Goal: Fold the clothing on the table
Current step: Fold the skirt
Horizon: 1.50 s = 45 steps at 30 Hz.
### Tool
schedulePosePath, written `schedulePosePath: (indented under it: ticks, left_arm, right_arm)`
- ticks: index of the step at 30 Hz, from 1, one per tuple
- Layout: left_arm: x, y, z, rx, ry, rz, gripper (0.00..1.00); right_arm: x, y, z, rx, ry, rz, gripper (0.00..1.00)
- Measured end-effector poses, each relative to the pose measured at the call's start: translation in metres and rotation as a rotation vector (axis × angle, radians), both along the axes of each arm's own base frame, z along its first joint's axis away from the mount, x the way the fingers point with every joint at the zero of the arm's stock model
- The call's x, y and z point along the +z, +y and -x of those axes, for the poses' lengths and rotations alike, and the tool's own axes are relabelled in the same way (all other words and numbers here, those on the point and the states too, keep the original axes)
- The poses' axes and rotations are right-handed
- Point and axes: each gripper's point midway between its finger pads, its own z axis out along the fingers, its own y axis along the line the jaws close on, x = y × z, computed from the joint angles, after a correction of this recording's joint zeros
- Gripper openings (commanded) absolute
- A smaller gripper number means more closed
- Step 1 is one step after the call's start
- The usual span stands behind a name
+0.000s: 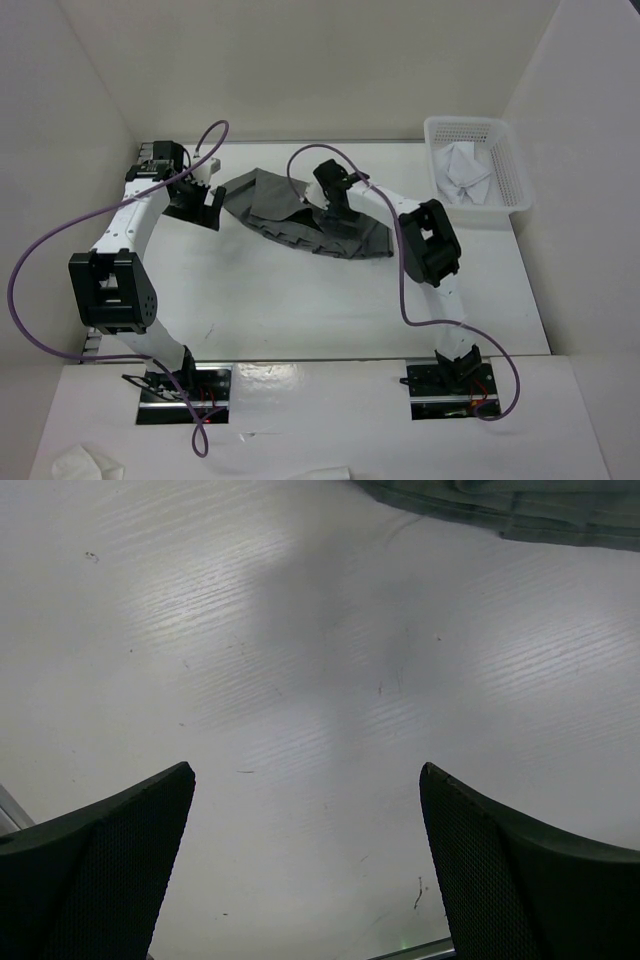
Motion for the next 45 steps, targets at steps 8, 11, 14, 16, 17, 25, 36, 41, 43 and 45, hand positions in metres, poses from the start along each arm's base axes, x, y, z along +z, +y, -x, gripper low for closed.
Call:
schedulePosePath:
  ticks: [8,11,14,16,17,25,36,41,43,45]
  left_arm:
    - [0.0,0.0,0.0,-0.022,-0.003,-0.005,0.99]
    - [0.0,0.0,0.0,-0.025,-0.003,-0.007,0.99]
    - [0.0,-0.001,-0.001,-0.029,-0.004,0.0,0.99]
    - [-0.002,-0.004,-0.004,-0.034,0.0,0.014,0.99]
    - [-0.002,-0.004,-0.009,-0.036,-0.001,0.02,0.99]
    - [-0.016,-0.009,-0.097,-0.004,-0.063,0.079,0.99]
    - [-0.042,-0.032,-0.21,0.036,-0.165,0.026,0.95]
    - [-0.048,-0.03,-0.235,0.04,-0.167,0.022,0.78]
    - [-0.054,-0.019,-0.246,0.056,-0.18,0.023,0.71]
    - [-0.065,-0.004,-0.239,0.079,-0.136,0.017,0.69]
  right_arm:
    - [0.01,0.083,-0.042,0.116,-0.188,-0.077,0.98]
    - [0.013,0.1,-0.046,0.128,-0.22,-0.1,0.98]
    - [0.015,0.104,-0.044,0.111,-0.2,-0.158,0.98]
    - [0.018,0.1,-0.041,0.081,-0.162,-0.217,0.98]
    - [0.024,0.096,-0.038,0.067,-0.14,-0.251,0.98]
    - [0.154,0.011,-0.004,-0.055,-0.204,-0.498,0.99]
    - [0.109,-0.025,0.065,-0.152,-0.001,-0.546,0.99]
    - [0.096,-0.029,0.073,-0.195,0.056,-0.559,0.99]
    - [0.095,-0.027,0.074,-0.196,0.064,-0.57,0.99]
    - [0.094,-0.026,0.074,-0.203,0.071,-0.58,0.99]
